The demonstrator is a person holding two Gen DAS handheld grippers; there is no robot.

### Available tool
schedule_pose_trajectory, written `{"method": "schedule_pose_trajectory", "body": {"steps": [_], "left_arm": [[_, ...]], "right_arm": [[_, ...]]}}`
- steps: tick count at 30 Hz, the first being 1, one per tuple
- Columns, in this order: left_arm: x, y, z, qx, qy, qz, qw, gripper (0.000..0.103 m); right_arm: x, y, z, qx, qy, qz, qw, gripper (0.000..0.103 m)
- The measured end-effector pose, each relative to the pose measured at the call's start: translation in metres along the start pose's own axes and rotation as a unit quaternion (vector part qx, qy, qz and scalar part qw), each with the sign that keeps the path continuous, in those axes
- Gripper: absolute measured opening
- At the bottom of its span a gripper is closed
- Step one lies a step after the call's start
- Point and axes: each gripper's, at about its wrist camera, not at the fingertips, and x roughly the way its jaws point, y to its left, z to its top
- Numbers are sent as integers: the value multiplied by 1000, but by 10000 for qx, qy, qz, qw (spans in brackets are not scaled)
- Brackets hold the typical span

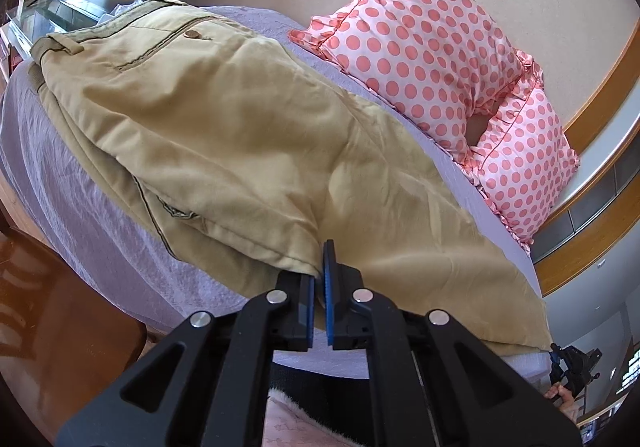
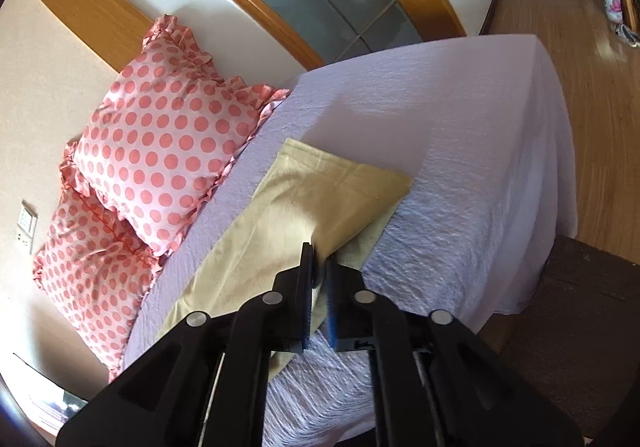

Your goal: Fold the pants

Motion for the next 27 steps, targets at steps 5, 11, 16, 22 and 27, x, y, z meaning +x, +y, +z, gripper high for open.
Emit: {"method": "schedule_pose_trajectory", "body": {"steps": [5, 11, 16, 22, 27], "left_arm": [[-9, 0, -10, 192, -219, -198, 9994, 25], [-35, 8, -24, 256, -582, -560, 9964, 36], [-61, 27, -23, -105, -1215, -727, 9899, 47], [-61, 33, -13, -191, -1362, -514, 9892, 55], [-57, 41, -14, -346, -1361, -304, 9896, 60]], "right_arm": [[-3, -8, 6, 45, -184, -336, 9993, 62], [17, -10, -5, 67, -7, 390, 9992, 35], [20, -1, -15, -498, -240, 522, 9971, 5], [5, 58, -10, -1211, -441, 1556, 9794, 5], [3, 170, -50, -2089, 181, 2996, 9307, 4]]}}
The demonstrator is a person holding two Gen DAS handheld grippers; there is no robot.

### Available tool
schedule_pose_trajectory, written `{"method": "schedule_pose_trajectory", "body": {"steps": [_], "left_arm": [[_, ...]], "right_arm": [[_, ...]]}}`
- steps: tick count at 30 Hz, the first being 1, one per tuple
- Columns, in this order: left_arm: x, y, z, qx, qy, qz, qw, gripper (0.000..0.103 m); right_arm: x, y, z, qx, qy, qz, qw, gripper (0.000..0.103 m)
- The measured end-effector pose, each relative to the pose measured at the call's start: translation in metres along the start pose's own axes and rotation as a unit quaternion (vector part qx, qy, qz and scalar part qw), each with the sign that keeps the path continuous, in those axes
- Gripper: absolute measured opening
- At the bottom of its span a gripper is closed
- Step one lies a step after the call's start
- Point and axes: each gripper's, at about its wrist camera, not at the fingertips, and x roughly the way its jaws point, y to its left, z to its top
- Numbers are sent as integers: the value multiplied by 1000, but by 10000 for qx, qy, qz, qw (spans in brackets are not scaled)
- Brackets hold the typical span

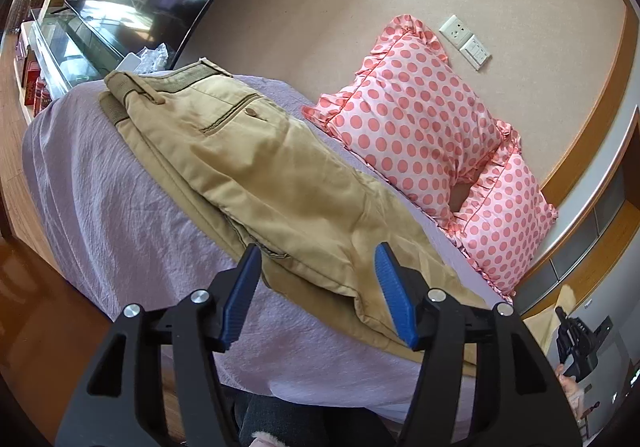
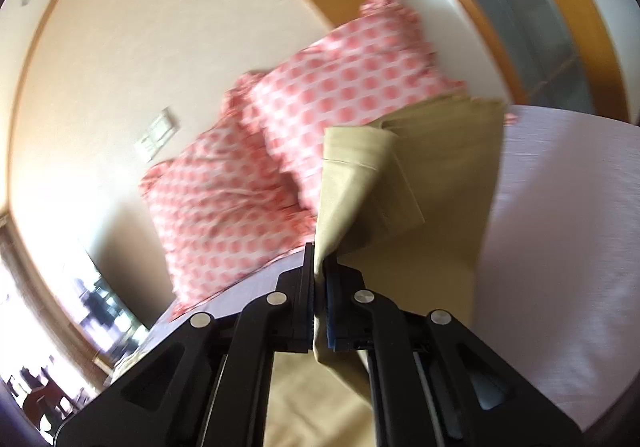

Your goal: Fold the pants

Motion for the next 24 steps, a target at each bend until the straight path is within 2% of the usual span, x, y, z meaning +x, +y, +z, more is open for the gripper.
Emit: {"method": "schedule_pose_trajectory", "body": {"steps": [3, 5, 7, 8, 10, 12, 14, 20, 24], "left_arm": [[-3, 7, 0, -81, -70, 213, 9997, 66], [-7, 13, 1, -126, -133, 418, 9990, 72], [-12, 19, 4, -177, -186, 571, 9980, 76], [-14, 23, 4, -213, -193, 659, 9974, 81], [-15, 30, 7, -219, -172, 759, 9967, 84], [-15, 36, 11, -214, -181, 902, 9955, 85], [-13, 41, 18, -235, -234, 1001, 9944, 85], [-4, 53, 46, -437, -449, 1546, 9860, 85], [6, 56, 60, -428, -395, 1612, 9852, 85]], "right_arm": [[45, 69, -30, -501, 772, 1049, 9902, 5], [75, 112, -68, -940, 1589, 1506, 9712, 5], [99, 144, -116, -1528, 2474, 1575, 9437, 7], [105, 154, -137, -1778, 2806, 1527, 9308, 11], [110, 163, -168, -2011, 3269, 1521, 9108, 23], [103, 165, -175, -1952, 3324, 1701, 9069, 53], [92, 167, -173, -1921, 3230, 1899, 9070, 65], [87, 165, -161, -1729, 3069, 1961, 9151, 69], [93, 163, -163, -1597, 3163, 1908, 9155, 70]]}}
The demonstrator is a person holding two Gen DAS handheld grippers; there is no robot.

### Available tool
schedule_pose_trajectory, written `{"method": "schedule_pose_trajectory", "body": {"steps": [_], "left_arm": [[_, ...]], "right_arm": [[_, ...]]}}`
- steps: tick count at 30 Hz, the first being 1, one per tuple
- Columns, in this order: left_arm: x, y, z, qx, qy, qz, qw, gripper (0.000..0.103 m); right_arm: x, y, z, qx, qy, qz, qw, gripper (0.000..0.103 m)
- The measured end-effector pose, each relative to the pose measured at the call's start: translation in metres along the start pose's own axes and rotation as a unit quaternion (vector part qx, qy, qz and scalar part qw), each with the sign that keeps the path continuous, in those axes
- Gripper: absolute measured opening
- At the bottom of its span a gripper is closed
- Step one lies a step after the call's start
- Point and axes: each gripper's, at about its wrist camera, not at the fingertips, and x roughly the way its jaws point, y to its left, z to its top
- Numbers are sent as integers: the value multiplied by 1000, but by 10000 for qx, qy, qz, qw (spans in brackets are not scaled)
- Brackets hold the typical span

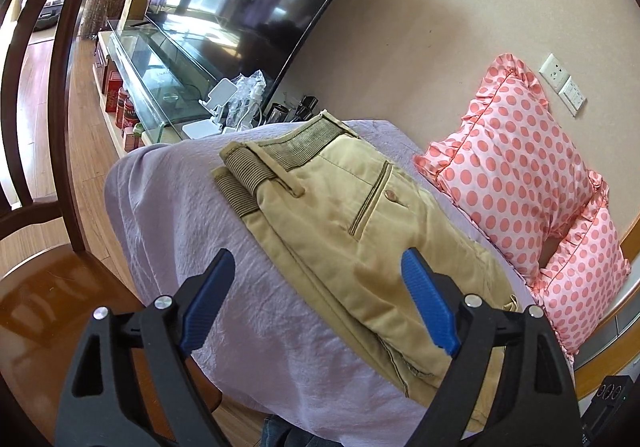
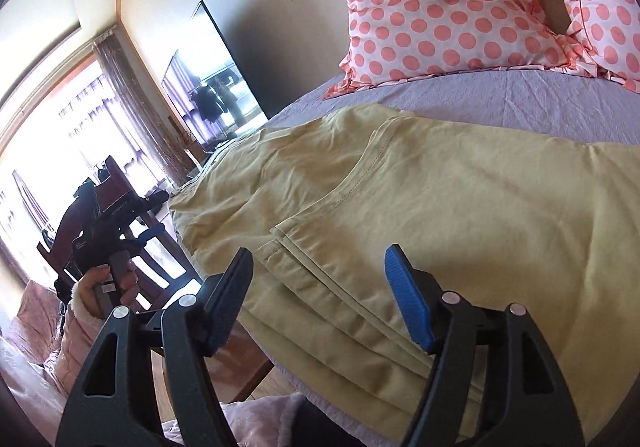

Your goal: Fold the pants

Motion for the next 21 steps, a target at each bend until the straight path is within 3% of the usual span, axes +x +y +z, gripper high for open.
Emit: {"method": "schedule_pose_trajectory", "body": {"steps": [7, 15, 21], "left_arm": [[30, -1, 4, -163, 645, -9, 9978, 84], [27, -26, 1, 14, 631, 229, 9977, 87], [20, -42, 7, 106, 478, -250, 9985, 87]], "right_arm": [[9, -2, 2, 27, 49, 79, 10000, 75], [9, -8, 1, 169, 34, 135, 9998, 76], [9, -10, 0, 230, -18, 209, 9995, 77]]}}
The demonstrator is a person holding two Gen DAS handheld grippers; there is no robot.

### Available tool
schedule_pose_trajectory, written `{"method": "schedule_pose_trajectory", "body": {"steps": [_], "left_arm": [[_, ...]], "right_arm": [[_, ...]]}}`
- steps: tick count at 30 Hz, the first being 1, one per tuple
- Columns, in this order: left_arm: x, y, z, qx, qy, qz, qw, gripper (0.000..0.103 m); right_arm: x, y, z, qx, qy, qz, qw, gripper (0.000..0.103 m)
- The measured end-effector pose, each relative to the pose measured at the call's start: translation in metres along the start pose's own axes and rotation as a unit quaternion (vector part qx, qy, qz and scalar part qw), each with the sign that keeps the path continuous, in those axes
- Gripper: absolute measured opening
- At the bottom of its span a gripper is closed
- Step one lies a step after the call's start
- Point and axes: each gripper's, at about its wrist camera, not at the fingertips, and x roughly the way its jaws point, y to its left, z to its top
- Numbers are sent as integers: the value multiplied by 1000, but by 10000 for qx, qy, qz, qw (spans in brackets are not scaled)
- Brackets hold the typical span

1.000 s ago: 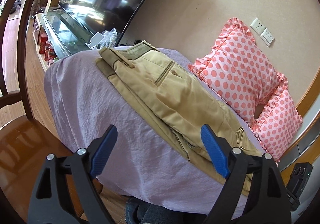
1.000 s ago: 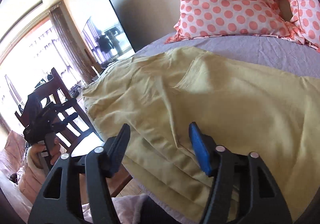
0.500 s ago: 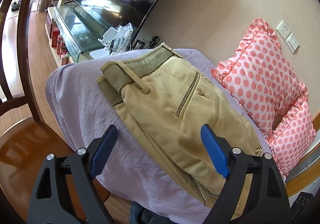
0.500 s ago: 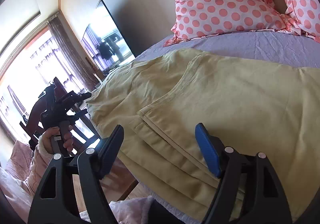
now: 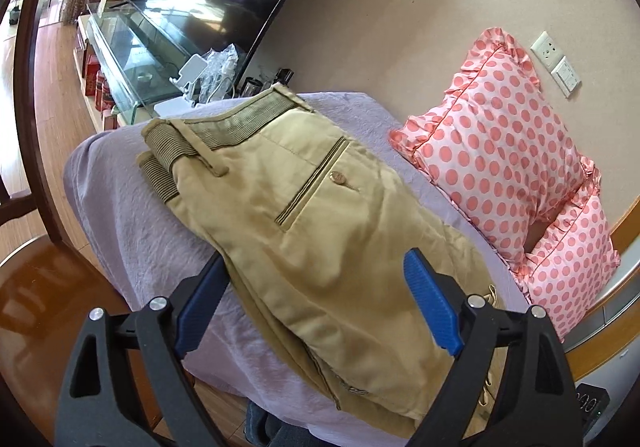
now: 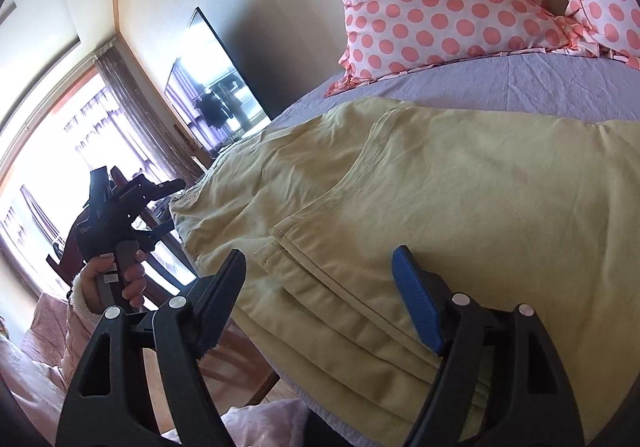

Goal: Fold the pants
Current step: 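Grasp the striped waistband tabs with the left tool and lift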

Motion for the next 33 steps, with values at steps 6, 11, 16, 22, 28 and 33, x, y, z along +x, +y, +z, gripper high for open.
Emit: {"method": "schedule_pose_trajectory", "body": {"steps": [6, 11, 16, 22, 28, 33], "left_arm": [[19, 26, 22, -628, -72, 198, 9978, 86], [29, 49, 37, -1155, -302, 215, 9926, 27], [21, 17, 47, -653, -493, 339, 9961, 9], [-12, -110, 42, 843, -625, -776, 9914, 7], [-34, -275, -50, 2695, 40, -2665, 9254, 7], [4, -345, -181, 3897, 1471, -3072, 8556, 8]], "right_arm": [[-4, -1, -1, 49, -65, 69, 9999, 79], [-11, -5, -2, 105, -164, 177, 9997, 80], [-25, -12, -3, 186, -347, 177, 9991, 82], [-71, -43, 1, 560, -1041, -127, 9929, 82], [-154, -81, -2, 1086, -2137, -772, 9678, 85], [-219, -113, -21, 1666, -2759, -1274, 9380, 88]]}}
